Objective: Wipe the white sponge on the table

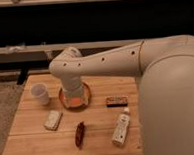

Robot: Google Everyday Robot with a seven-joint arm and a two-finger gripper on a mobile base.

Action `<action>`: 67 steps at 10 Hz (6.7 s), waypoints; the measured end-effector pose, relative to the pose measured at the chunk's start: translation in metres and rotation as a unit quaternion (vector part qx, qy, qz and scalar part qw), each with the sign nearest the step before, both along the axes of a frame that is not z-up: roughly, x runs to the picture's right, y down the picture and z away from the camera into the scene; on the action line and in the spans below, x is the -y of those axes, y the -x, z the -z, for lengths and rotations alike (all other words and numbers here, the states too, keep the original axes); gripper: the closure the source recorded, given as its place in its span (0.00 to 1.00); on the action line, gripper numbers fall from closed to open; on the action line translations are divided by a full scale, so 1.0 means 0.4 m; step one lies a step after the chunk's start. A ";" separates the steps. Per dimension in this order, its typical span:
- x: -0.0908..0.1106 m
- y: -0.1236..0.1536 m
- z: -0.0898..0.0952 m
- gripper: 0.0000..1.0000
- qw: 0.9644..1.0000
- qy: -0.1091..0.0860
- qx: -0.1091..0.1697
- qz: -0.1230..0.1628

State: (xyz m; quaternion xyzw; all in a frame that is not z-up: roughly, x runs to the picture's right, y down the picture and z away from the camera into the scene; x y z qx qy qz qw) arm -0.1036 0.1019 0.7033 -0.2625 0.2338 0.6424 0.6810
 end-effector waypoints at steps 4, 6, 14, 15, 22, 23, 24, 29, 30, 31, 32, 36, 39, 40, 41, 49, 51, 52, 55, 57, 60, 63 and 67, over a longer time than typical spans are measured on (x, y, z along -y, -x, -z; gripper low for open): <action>0.000 0.000 0.000 0.35 1.000 0.000 0.000 0.000; 0.000 0.000 0.000 0.35 1.000 0.000 0.000 0.000; -0.002 0.000 -0.002 0.35 1.000 0.001 0.000 0.000; -0.002 0.000 -0.002 0.35 1.000 0.001 0.000 0.000; -0.015 0.047 -0.027 0.35 1.000 -0.005 0.006 -0.007; -0.021 0.097 -0.050 0.35 1.000 -0.005 0.011 -0.008; -0.023 0.146 -0.073 0.35 1.000 -0.006 0.014 -0.008; -0.104 0.376 -0.206 0.35 0.999 0.006 0.032 0.017; -0.125 0.395 -0.212 0.35 0.999 0.011 0.034 0.023; -0.144 0.408 -0.220 0.35 0.999 0.018 0.034 0.026; -0.155 0.408 -0.228 0.35 0.999 0.026 0.032 0.031; -0.191 0.405 -0.256 0.35 0.998 0.049 0.024 0.041; -0.204 0.419 -0.269 0.35 0.997 0.054 0.023 0.046; -0.208 0.423 -0.274 0.35 0.997 0.056 0.022 0.047; -0.210 0.426 -0.277 0.35 0.997 0.057 0.021 0.048; -0.247 0.414 -0.315 0.86 0.997 0.069 -0.008 0.045; -0.247 0.405 -0.311 0.99 0.997 0.070 -0.006 0.042; -0.245 0.404 -0.305 1.00 0.997 0.069 0.000 0.044; -0.244 0.425 -0.279 1.00 0.996 0.063 0.023 0.060; -0.252 0.469 -0.252 1.00 0.994 0.057 0.049 0.076; -0.253 0.494 -0.237 1.00 0.993 0.053 0.067 0.085; -0.267 0.514 -0.225 1.00 0.989 0.054 0.080 0.109; -0.391 0.612 -0.133 1.00 0.975 0.065 0.118 0.177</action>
